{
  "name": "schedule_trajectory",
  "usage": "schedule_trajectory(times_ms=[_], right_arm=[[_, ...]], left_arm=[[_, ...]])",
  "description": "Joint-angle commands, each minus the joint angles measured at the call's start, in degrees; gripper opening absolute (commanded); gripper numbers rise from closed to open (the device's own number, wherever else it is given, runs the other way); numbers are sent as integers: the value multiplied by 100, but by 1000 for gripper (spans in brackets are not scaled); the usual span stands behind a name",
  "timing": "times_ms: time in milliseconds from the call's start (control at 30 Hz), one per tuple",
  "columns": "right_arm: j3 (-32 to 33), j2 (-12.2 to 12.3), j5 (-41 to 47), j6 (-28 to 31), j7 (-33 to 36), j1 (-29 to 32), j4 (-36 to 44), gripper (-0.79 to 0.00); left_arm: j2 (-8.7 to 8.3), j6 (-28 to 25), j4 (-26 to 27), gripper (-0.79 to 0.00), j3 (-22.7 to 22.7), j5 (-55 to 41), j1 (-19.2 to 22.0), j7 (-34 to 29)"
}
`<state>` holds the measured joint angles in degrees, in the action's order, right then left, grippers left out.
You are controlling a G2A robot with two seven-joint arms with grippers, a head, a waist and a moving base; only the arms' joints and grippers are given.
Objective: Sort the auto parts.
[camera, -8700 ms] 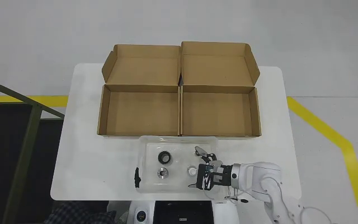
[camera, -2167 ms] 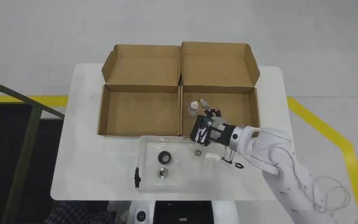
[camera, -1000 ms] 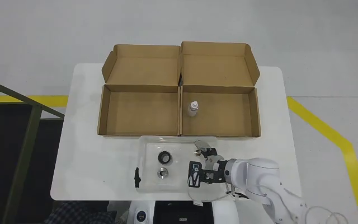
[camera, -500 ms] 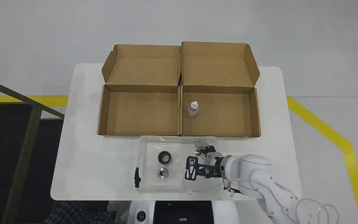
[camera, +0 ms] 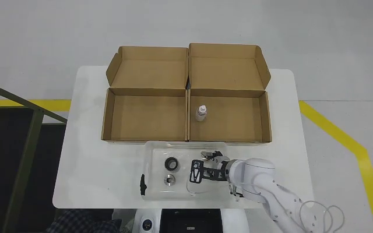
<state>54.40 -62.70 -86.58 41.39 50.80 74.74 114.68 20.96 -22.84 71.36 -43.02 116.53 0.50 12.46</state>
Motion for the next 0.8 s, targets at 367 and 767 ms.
schedule_trajectory(times_ms=[367, 767], right_arm=[[-178, -40, 0, -77, 158, -173, -108, -785], [-237, -34, -60, -21, -72, -160, 168, -785]], left_arm=[[0, 0, 0, 0, 0, 0, 0, 0], [0, 0, 0, 0, 0, 0, 0, 0]])
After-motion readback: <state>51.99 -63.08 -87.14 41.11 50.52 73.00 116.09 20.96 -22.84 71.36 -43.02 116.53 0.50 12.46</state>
